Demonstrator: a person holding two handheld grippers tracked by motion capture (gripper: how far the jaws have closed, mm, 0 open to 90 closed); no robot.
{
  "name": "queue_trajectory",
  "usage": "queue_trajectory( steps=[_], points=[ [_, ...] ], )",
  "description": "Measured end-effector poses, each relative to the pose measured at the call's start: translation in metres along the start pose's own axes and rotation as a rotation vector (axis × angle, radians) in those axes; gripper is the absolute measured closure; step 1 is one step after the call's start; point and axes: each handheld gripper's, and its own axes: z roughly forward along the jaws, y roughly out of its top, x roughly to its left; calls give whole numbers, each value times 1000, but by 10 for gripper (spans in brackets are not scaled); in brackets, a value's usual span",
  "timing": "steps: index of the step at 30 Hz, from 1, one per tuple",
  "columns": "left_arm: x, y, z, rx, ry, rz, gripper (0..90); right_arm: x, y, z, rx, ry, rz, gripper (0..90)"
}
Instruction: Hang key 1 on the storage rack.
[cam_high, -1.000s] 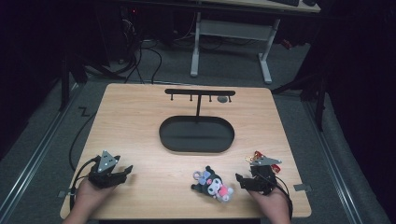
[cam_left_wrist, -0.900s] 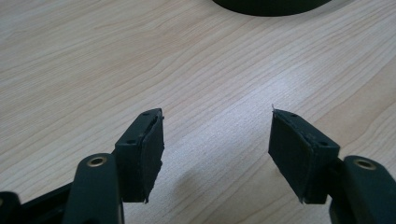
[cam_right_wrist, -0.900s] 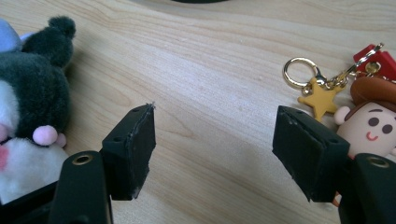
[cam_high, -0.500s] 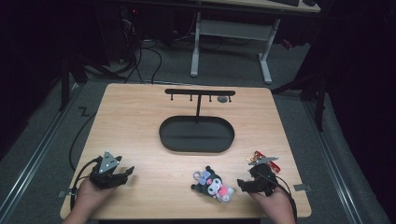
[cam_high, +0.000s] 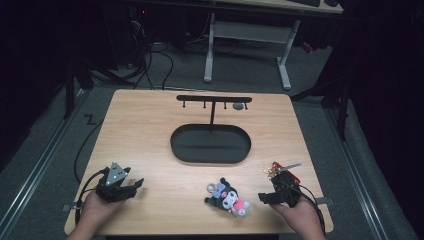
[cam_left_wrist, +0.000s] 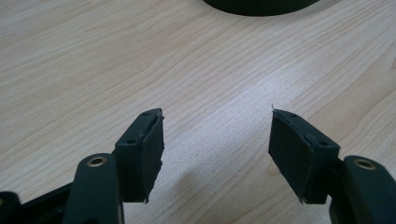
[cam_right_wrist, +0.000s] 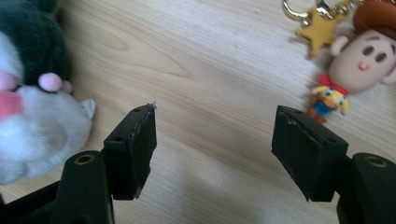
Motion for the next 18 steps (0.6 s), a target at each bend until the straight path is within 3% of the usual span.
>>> queue_trajectory(
  steps=[10,18],
  points=[
    [-1,0,1,3,-3,3,359,-21,-2,-5,78,-39,32,342],
    [-2,0,2,9,-2,7,359,-34,7,-10,94,-79,55,340]
  ],
)
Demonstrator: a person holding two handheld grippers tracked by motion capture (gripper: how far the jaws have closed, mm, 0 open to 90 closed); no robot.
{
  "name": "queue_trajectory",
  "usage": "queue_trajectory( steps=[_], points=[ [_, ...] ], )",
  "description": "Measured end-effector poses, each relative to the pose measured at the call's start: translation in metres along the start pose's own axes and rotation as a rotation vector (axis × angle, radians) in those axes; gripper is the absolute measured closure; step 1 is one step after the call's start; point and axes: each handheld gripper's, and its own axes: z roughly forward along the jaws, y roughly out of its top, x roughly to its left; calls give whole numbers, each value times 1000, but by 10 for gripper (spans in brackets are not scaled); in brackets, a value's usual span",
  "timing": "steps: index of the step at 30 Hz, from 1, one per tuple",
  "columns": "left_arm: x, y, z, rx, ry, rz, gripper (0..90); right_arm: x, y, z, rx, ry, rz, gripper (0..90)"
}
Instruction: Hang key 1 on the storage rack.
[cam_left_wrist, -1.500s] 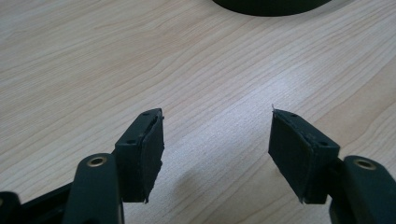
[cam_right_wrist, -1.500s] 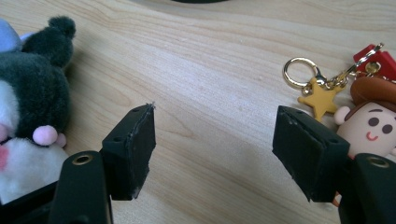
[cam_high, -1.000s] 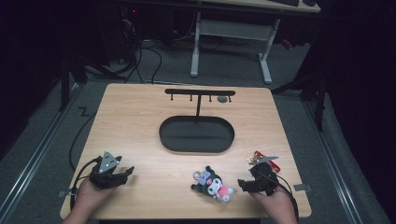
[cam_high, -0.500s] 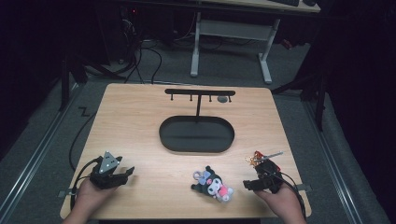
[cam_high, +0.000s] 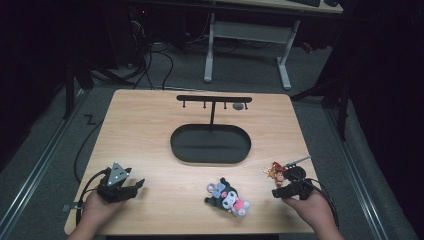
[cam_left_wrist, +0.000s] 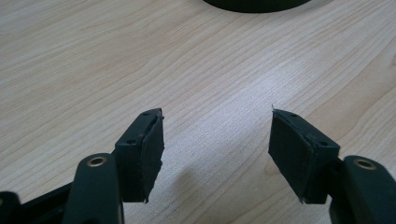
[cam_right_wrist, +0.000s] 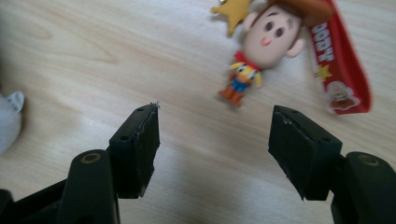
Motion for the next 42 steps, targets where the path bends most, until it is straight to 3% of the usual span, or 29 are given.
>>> queue_trajectory(
  steps=[6,18,29,42],
  points=[
    [0,0,-1,0,1,4,358,-6,15,1,26,-36,12,338],
    [2,0,-1,-7,-2,3,358,-17,40,22,52,-60,80,340],
    [1,0,-2,-4,-5,9,357,-20,47,35,70,-84,111,388],
    [0,-1,0,0,-13,16,356,-18,49,36,57,-74,91,556]
  ],
)
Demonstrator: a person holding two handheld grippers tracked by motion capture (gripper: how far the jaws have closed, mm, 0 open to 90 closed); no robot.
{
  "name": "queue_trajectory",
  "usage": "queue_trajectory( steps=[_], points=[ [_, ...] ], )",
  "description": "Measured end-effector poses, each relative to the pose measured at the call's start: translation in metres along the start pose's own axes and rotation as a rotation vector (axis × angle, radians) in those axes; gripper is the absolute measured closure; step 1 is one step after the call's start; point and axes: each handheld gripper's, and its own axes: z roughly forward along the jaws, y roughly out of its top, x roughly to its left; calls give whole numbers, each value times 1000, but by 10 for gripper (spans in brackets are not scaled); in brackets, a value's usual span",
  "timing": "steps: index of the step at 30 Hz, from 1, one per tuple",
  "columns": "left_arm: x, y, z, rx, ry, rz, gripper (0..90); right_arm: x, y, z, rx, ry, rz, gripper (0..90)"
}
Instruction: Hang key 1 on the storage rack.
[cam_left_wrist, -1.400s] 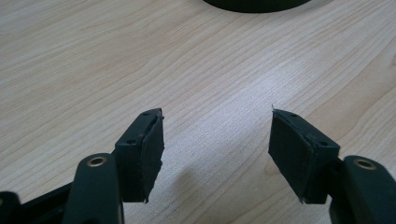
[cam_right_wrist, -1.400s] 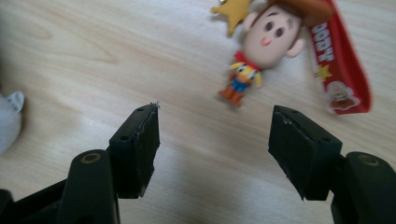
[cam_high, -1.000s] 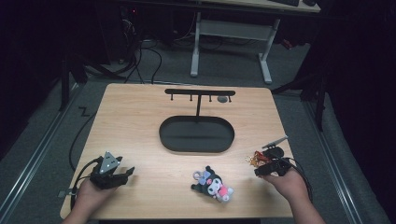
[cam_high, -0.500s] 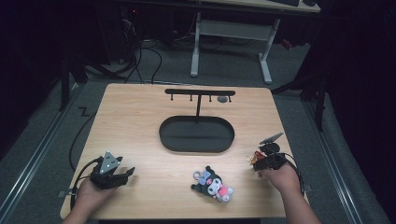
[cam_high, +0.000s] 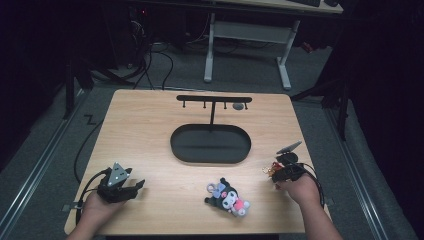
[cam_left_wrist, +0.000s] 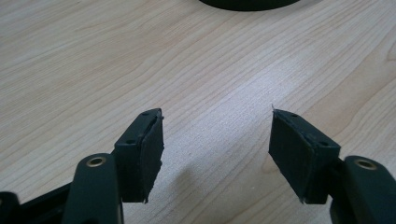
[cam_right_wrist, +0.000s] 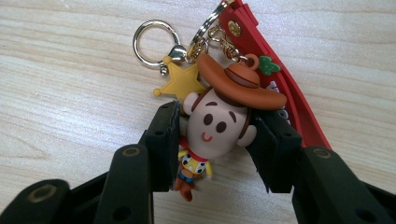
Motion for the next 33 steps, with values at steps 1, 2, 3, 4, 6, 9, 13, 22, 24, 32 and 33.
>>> queue_trajectory(
  steps=[1,2,3,4,6,9,13,22,24,32,33],
  points=[
    [0,0,0,1,0,1,356,0,0,-1,6,-2,-4,558],
    [-1,0,0,3,-2,4,356,0,-1,0,-1,-2,-7,561],
    [-1,0,0,6,-3,7,356,0,-1,0,-5,1,-10,563],
    [-1,0,0,5,-3,8,355,0,-2,0,-6,2,-12,564],
    [-2,0,0,4,-4,8,355,0,-2,0,-12,5,-15,565],
    [-2,0,0,5,-4,7,355,-1,-3,0,-13,9,-20,569],
    [-1,0,0,5,-4,6,355,-1,-3,-1,-14,10,-25,576],
    [-1,0,0,7,-5,4,354,-2,3,-13,-30,61,-28,595],
    [-1,0,0,8,-4,5,354,-2,5,-20,-23,46,-49,595],
    [-1,0,-1,1,-4,1,354,0,5,-54,-43,11,-81,597],
    [-1,0,-1,1,-5,2,354,1,5,-59,-45,12,-79,597]
  ],
)
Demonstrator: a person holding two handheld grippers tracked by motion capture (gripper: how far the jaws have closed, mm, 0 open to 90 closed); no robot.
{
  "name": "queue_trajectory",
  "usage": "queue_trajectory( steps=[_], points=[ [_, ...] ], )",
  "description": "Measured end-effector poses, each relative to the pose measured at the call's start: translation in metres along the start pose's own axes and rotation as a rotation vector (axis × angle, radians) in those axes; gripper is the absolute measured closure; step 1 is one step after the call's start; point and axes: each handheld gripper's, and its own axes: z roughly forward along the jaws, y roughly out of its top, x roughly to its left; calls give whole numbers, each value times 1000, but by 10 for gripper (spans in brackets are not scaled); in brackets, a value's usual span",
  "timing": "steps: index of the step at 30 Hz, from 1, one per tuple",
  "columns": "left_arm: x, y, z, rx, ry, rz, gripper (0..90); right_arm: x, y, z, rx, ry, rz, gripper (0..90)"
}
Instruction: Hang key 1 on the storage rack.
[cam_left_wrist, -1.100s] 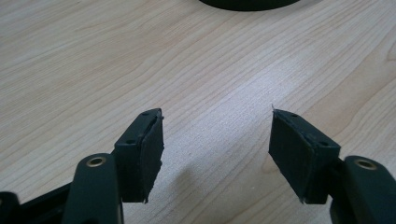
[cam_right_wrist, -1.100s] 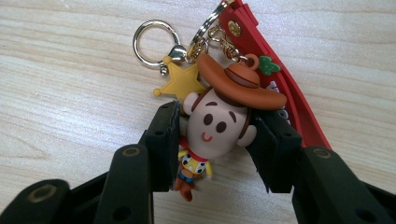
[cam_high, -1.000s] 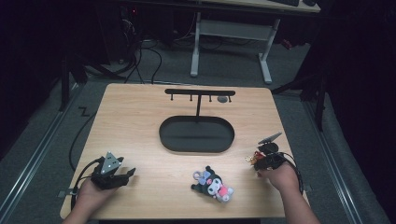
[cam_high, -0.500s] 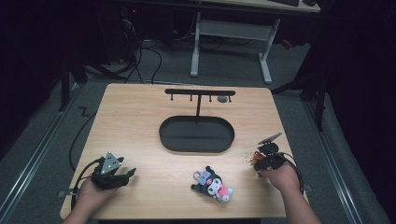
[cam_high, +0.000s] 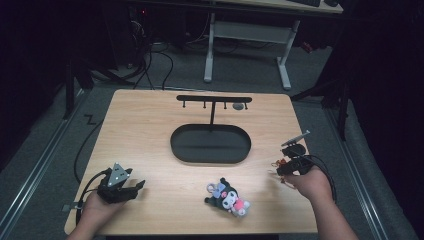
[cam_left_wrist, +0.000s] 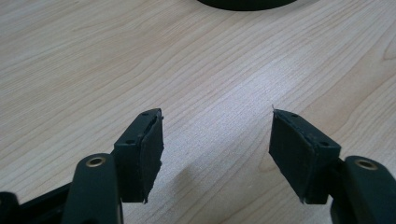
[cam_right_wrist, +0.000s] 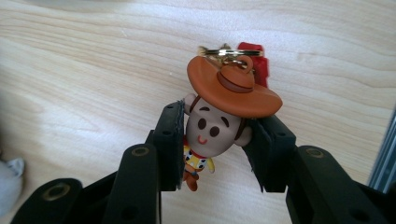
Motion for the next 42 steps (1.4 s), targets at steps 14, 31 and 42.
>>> queue_trajectory(
  steps=[14,31,42],
  points=[
    [0,0,0,-2,-2,-1,354,13,7,-42,-56,-5,-48,599],
    [1,0,-1,-6,-3,-7,353,39,33,-72,-124,6,-107,599],
    [2,0,-2,-7,-4,-11,353,52,51,-82,-152,7,-134,599]
  ],
)
